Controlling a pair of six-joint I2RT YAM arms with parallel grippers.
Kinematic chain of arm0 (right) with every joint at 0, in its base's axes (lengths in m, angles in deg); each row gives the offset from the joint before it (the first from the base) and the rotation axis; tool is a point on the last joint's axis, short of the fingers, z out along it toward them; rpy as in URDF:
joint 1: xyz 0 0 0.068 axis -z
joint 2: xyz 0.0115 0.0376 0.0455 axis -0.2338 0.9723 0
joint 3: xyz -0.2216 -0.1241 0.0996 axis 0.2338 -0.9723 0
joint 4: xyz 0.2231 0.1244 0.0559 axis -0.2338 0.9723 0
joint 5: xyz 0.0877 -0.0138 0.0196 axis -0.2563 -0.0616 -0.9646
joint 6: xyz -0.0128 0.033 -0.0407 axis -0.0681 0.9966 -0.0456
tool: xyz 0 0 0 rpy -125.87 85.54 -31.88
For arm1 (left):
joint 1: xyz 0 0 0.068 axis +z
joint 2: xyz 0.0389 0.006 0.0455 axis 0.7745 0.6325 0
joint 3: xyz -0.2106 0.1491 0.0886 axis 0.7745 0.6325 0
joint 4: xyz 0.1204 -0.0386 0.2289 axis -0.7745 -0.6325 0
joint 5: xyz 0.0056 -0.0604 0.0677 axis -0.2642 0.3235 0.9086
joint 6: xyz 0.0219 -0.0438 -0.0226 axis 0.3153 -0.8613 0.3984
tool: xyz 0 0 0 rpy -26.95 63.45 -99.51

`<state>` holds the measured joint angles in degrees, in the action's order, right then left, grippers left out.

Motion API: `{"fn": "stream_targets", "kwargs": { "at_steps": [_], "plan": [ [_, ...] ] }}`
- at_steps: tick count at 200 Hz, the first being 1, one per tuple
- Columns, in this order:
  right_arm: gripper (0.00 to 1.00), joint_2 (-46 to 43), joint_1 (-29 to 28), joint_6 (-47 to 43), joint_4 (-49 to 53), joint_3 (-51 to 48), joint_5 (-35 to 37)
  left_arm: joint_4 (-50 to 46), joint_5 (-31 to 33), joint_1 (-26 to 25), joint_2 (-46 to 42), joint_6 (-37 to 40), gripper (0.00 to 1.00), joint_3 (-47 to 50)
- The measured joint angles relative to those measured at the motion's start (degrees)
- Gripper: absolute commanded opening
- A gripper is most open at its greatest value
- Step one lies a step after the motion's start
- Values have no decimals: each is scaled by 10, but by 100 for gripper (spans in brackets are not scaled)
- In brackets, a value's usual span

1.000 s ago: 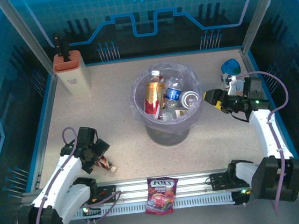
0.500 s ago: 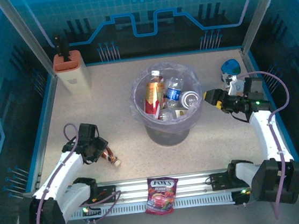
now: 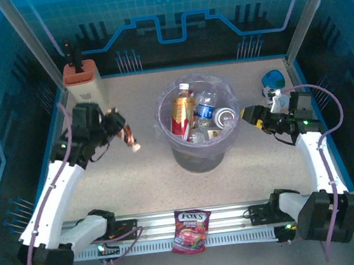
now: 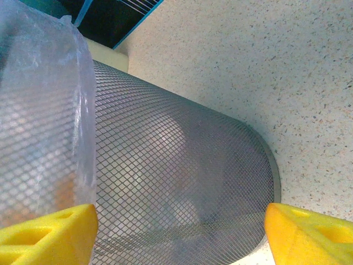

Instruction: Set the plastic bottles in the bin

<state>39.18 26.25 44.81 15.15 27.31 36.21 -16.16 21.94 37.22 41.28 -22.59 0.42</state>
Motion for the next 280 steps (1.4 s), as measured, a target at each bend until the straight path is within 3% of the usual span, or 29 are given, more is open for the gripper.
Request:
{"fn": "stream_targets", "kwargs": {
  "at_steps": [39, 109, 140, 187, 280],
  "plan": [
    [80, -7, -11, 8, 1, 0, 4, -5, -1, -97, 88, 103, 36, -243],
    [80, -16, -15, 8, 14, 14, 14, -2, -1, -224, 236, 230, 36, -394],
    [80, -18, -15, 8, 14, 20, 14, -28, 24, -246, 290, 259, 34, -406],
    [80, -18, -15, 5, 16, 20, 15, -62, 95, -245, 303, 263, 32, -408],
    [81, -18, -15, 2, 16, 20, 19, -7, 104, -245, 267, 235, 25, -334]
  ]
}}
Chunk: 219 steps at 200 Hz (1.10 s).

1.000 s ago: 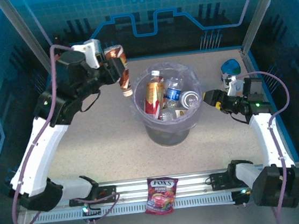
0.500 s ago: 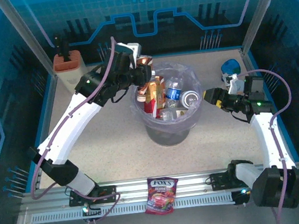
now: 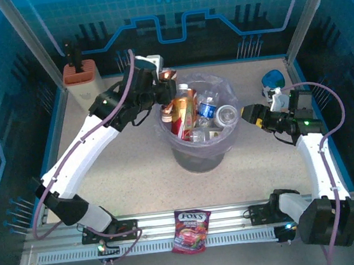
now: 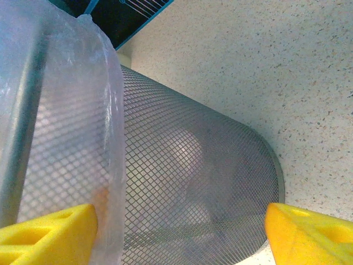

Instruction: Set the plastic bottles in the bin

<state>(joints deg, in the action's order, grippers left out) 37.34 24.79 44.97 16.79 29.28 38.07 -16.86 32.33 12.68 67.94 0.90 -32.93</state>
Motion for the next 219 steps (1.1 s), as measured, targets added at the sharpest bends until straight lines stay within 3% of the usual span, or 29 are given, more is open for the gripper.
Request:
{"fn": "stream_targets", "kwargs": {
  "at_steps": [86, 151, 192, 219],
  "plan": [
    [81, -4, 0, 0, 2, 0, 0, 171, -17, -50, -28, 35, 26, 32],
    [81, -5, 0, -3, 9, 0, 0, 260, -41, -91, 36, 68, 22, 32],
    [81, -5, 0, -5, 10, 0, 0, 306, 5, -94, -25, 82, 21, 111],
    [81, -3, 0, -4, 6, 0, 0, 319, 42, -68, -83, 88, 21, 152]
  ]
}}
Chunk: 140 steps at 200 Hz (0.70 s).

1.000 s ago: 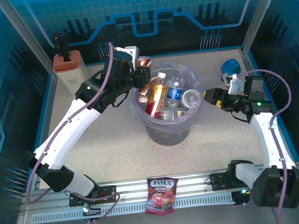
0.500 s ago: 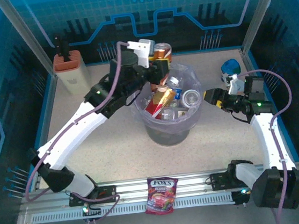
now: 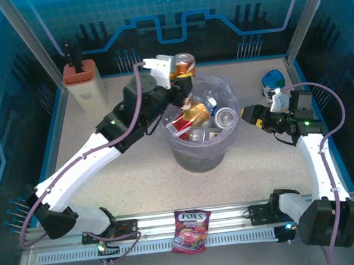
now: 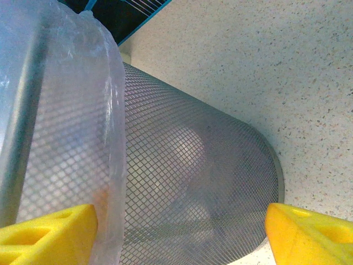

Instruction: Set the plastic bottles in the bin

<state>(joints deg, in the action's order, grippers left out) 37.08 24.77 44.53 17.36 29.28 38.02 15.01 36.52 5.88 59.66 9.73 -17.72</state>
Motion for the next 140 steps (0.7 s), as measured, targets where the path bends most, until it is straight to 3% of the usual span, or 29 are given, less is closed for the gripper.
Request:
{"fn": "stream_targets", "kwargs": {
  "at_steps": [39, 117, 128, 140],
  "plan": [
    [81, 5, 0, 1, -5, 0, -2, 56, 31, 58, -28, 3, 20, 53],
    [81, 5, -1, 0, 0, 0, -1, 66, 6, 65, -15, -26, 16, 166],
    [81, 5, -1, 1, 0, 0, -1, 73, -2, 65, -21, -34, 19, 180],
    [81, 5, -1, 2, -2, 0, -1, 75, -9, 65, -24, -38, 30, 185]
  ]
}}
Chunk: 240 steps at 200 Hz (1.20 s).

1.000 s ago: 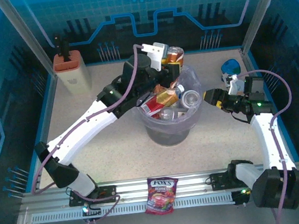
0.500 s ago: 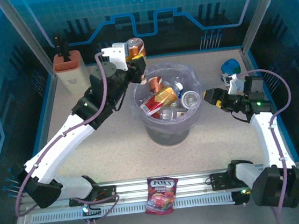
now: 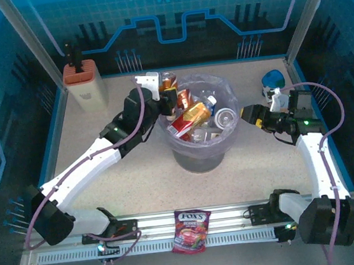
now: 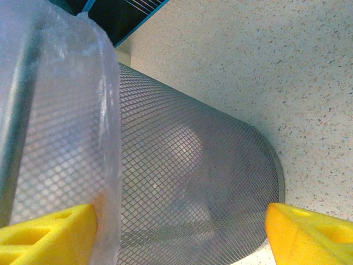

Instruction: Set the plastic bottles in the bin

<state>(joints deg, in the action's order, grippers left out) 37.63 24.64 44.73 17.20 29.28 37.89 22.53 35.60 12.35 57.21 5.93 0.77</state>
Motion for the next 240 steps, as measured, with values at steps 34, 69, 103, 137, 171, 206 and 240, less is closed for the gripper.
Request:
{"fn": "stream_targets", "kwargs": {
  "at_steps": [34, 69, 103, 137, 171, 206, 240],
  "plan": [
    [81, 0, -3, 0, 0, 0, 0, -31, -30, 0, -2, -3, 64, -13],
    [81, 0, -5, 0, -1, 0, 1, -86, -65, -6, -2, 8, 84, -85],
    [81, 1, -10, 0, -2, 0, 2, -93, -71, -4, 0, 17, 64, -168],
    [81, 2, -13, 0, -5, 0, 3, -90, -71, 19, 26, -14, 43, -220],
    [81, 2, -14, -1, -4, 0, 13, -96, -79, 11, 22, -44, 29, -166],
    [81, 2, -14, 0, -5, 0, 13, -117, -79, -14, 1, -78, 25, -75],
    [81, 2, -17, 8, -7, 0, 13, -105, -71, -14, 3, -97, 22, -49]
  ]
}}
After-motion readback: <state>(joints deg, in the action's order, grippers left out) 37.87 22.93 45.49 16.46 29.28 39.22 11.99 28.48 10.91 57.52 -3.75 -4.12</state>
